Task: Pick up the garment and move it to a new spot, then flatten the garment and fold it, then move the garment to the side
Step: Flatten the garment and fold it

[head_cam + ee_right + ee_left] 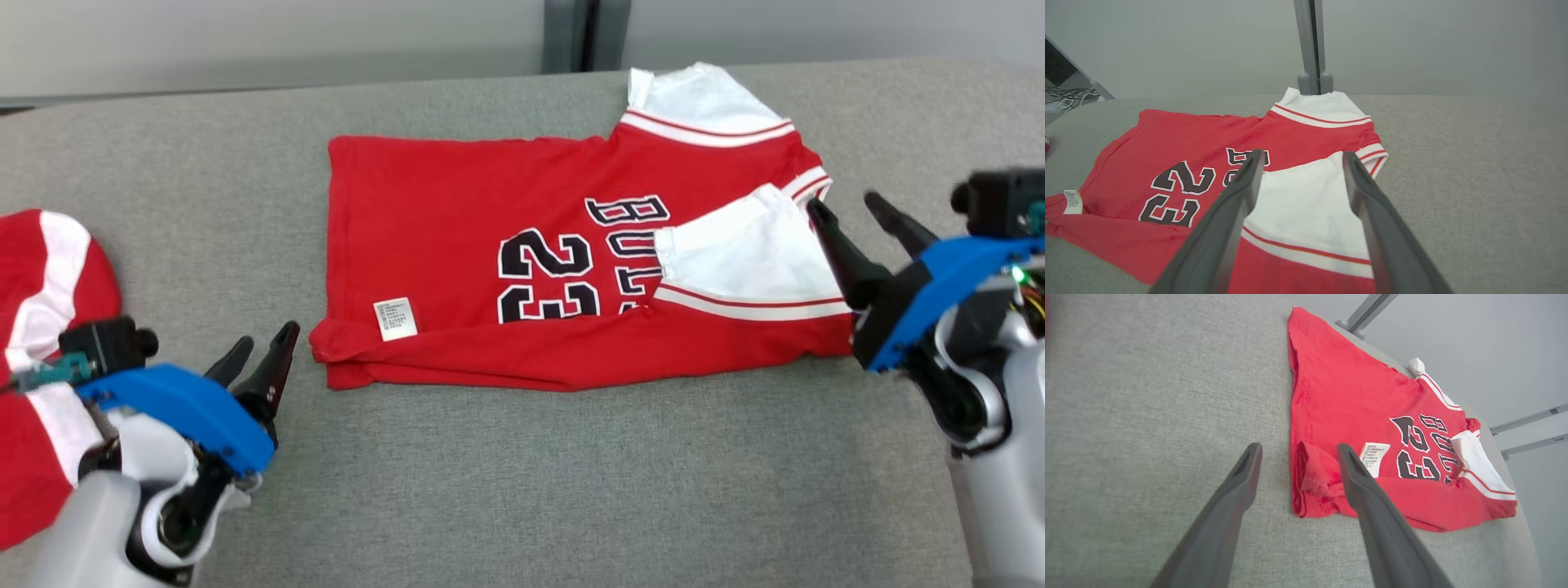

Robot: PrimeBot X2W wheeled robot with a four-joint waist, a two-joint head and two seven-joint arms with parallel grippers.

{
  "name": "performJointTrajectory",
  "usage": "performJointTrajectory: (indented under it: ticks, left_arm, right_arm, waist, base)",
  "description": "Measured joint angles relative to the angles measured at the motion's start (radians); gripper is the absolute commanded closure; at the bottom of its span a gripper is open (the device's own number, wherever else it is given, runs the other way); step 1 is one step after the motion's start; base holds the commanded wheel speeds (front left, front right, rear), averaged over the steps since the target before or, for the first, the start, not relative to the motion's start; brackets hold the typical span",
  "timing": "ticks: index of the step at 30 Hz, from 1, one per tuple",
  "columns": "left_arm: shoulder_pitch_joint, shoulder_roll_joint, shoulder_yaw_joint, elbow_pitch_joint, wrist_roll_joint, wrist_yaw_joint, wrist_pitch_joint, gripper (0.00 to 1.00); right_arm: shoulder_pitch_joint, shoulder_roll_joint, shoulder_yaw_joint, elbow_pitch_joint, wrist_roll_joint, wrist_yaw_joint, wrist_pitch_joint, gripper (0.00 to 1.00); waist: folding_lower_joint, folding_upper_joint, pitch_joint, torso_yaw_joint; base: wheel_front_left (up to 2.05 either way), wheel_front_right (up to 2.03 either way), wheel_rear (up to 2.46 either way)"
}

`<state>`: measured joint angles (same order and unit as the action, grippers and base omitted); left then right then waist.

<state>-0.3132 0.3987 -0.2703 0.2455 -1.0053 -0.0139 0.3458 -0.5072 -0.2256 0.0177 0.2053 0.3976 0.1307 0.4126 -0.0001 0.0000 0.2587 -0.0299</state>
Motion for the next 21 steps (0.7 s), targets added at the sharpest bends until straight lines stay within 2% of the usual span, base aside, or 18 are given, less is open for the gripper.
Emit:
performJointTrajectory:
  ticks: [6,10,16,21]
  left_arm:
    - [0.122,-0.023,-0.009,-0.018,0.101,0.032,-0.172,0.00]
    - [0.163,-0.052,-0.035,-0.019,0.147,0.046,-0.245,0.00]
    - [0.156,-0.085,-0.098,0.015,0.237,0.077,-0.299,0.00]
    - [0.097,-0.104,-0.141,0.072,0.300,0.105,-0.300,0.00]
  right_arm:
    - [0.134,0.007,-0.101,-0.084,-0.011,0.000,0.015,0.00]
    - [0.216,0.054,-0.168,-0.153,-0.037,0.000,0.020,0.00]
    - [0.293,0.130,-0.268,-0.192,-0.092,0.000,0.004,0.00]
    - [0.308,0.163,-0.310,-0.139,-0.131,0.000,-0.041,0.00]
  waist:
    - [-0.0001,0.0000,-0.040,0.020]
    - [0.0000,-0.0001,-0.051,0.026]
    - [0.0000,-0.0001,-0.054,0.034]
    - [0.0001,0.0000,-0.047,0.031]
  base:
    - [0.00,0.00,0.00]
    - [0.00,0.00,0.00]
    - [0.00,0.00,0.00]
    - [0.00,0.00,0.00]
